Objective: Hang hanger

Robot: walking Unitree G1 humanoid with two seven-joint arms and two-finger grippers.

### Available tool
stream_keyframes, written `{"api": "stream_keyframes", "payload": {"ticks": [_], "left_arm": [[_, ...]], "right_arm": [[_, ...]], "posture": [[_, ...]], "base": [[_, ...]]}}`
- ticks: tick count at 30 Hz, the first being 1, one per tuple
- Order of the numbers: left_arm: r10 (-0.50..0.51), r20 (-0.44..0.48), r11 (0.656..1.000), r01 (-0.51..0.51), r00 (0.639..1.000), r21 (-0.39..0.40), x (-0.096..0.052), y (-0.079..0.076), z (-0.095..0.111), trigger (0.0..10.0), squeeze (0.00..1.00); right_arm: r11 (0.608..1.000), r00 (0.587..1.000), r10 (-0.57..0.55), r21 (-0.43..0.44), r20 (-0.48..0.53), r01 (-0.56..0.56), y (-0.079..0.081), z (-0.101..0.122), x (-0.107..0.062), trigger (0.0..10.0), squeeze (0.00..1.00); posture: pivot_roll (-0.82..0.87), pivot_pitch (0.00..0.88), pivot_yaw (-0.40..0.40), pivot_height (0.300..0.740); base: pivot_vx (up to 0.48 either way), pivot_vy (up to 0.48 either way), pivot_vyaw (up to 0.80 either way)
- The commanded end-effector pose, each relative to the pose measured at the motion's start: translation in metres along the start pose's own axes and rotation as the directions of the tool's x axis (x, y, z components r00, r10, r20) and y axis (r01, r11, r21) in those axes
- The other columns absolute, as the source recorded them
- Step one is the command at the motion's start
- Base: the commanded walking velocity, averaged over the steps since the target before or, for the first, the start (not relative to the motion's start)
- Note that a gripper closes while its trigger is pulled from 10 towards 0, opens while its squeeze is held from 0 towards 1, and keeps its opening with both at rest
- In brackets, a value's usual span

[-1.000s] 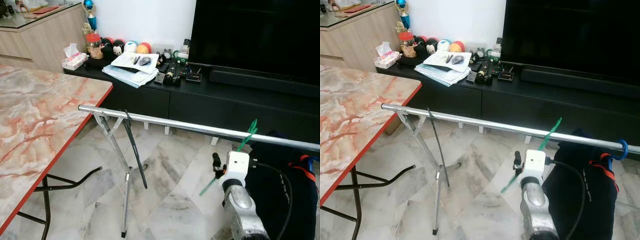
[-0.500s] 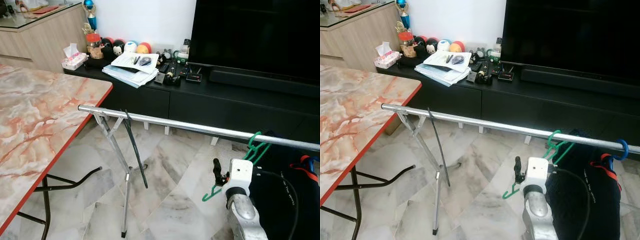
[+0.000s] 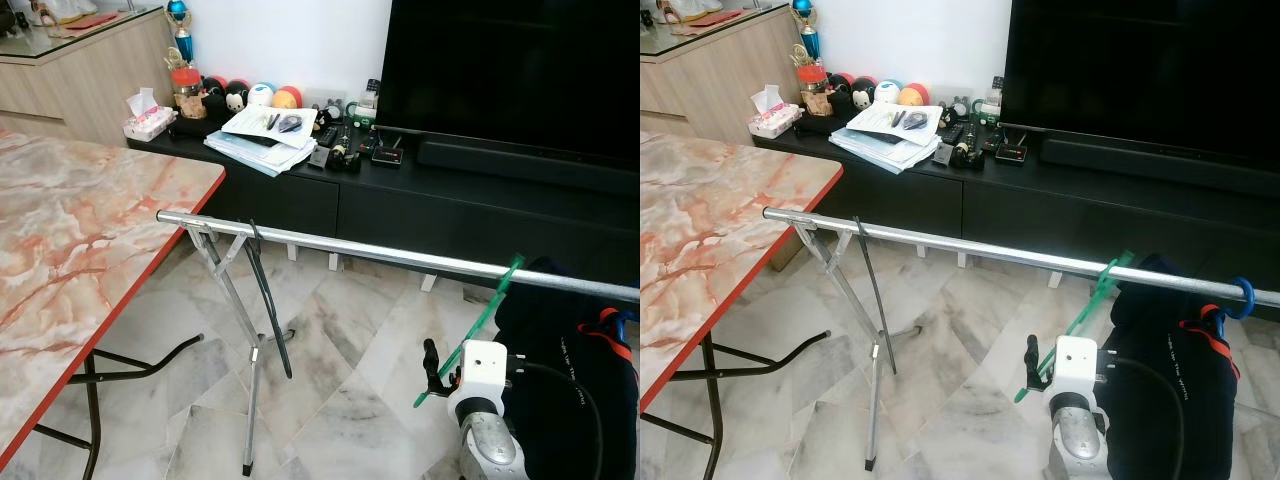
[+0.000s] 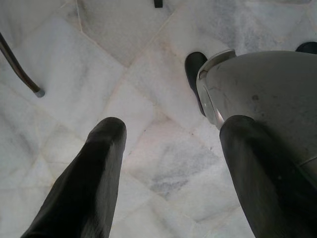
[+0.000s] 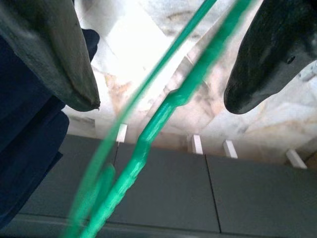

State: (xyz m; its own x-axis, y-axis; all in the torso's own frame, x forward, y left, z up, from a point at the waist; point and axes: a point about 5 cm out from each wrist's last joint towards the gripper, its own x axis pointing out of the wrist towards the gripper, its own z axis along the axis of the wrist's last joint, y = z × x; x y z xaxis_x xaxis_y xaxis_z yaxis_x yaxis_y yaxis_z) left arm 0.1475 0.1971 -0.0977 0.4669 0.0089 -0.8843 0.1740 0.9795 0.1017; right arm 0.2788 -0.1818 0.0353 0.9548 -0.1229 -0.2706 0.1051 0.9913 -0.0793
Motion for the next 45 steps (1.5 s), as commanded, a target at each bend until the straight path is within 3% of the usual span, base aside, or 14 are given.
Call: {"api": "stream_keyframes", "payload": {"ticks": [1, 9, 14, 15, 16, 17, 18, 29, 45], "left_arm": [[-0.125, -0.024, 0.992, 0.125, 0.992, 0.015, 0.001, -0.029, -0.006, 10.0, 0.0], [-0.121, -0.025, 0.992, 0.122, 0.992, 0.012, 0.001, -0.028, -0.006, 10.0, 0.0], [-0.122, -0.029, 0.992, 0.122, 0.992, 0.013, 0.001, -0.028, -0.006, 10.0, 0.0], [-0.122, -0.029, 0.992, 0.123, 0.992, 0.014, 0.001, -0.028, -0.006, 10.0, 0.0], [-0.123, -0.03, 0.992, 0.123, 0.992, 0.017, 0.001, -0.028, -0.006, 10.0, 0.0], [-0.123, -0.029, 0.992, 0.123, 0.992, 0.018, 0.001, -0.028, -0.006, 10.0, 0.0], [-0.123, -0.029, 0.992, 0.123, 0.992, 0.019, 0.001, -0.028, -0.006, 10.0, 0.0], [-0.118, -0.024, 0.992, 0.119, 0.993, 0.035, 0.001, -0.028, -0.007, 10.0, 0.0], [-0.059, -0.004, 0.998, 0.059, 0.998, 0.02, 0.001, -0.025, -0.004, 10.0, 0.0]], "right_arm": [[1.0, 1.0, 0.011, -0.007, -0.01, -0.011, 0.001, 0.0, 0.001, 10.0, 1.0], [0.999, 0.997, -0.032, 0.038, 0.068, 0.029, -0.005, 0.011, 0.0, 10.0, 1.0], [0.997, 0.982, -0.078, 0.044, 0.174, 0.071, -0.011, 0.018, -0.012, 10.0, 0.98], [0.996, 0.978, -0.085, 0.043, 0.188, 0.079, -0.012, 0.019, -0.014, 10.0, 0.92], [0.994, 0.97, -0.104, 0.04, 0.218, 0.098, -0.015, 0.021, -0.019, 10.0, 0.25], [0.994, 0.968, -0.11, 0.038, 0.226, 0.104, -0.016, 0.022, -0.02, 10.0, 0.25], [0.993, 0.964, -0.12, 0.041, 0.238, 0.114, -0.018, 0.022, -0.023, 10.0, 0.0], [0.988, 0.951, -0.156, 0.061, 0.267, 0.145, -0.02, 0.021, -0.039, 10.0, 0.0], [0.983, 0.954, -0.181, 0.062, 0.241, 0.171, -0.025, 0.015, -0.039, 10.0, 0.0]], "posture": [[-0.01, 0.075, -0.016, 0.74], [-0.01, 0.085, -0.017, 0.74], [-0.02, 0.08, -0.015, 0.74], [-0.02, 0.077, -0.014, 0.74], [-0.02, 0.077, -0.014, 0.74], [-0.02, 0.077, -0.014, 0.74], [-0.02, 0.068, -0.014, 0.74], [-0.03, 0.043, -0.012, 0.74], [-0.02, 0.062, -0.013, 0.74]], "base": [[0.0, 0.0, 0.0], [0.0, 0.0, 0.0], [0.0, 0.0, 0.0], [0.0, 0.0, 0.0], [0.0, 0.0, 0.0], [0.0, 0.0, 0.0], [0.0, 0.0, 0.0], [0.0, 0.0, 0.0], [0.0, 0.0, 0.0]]}}
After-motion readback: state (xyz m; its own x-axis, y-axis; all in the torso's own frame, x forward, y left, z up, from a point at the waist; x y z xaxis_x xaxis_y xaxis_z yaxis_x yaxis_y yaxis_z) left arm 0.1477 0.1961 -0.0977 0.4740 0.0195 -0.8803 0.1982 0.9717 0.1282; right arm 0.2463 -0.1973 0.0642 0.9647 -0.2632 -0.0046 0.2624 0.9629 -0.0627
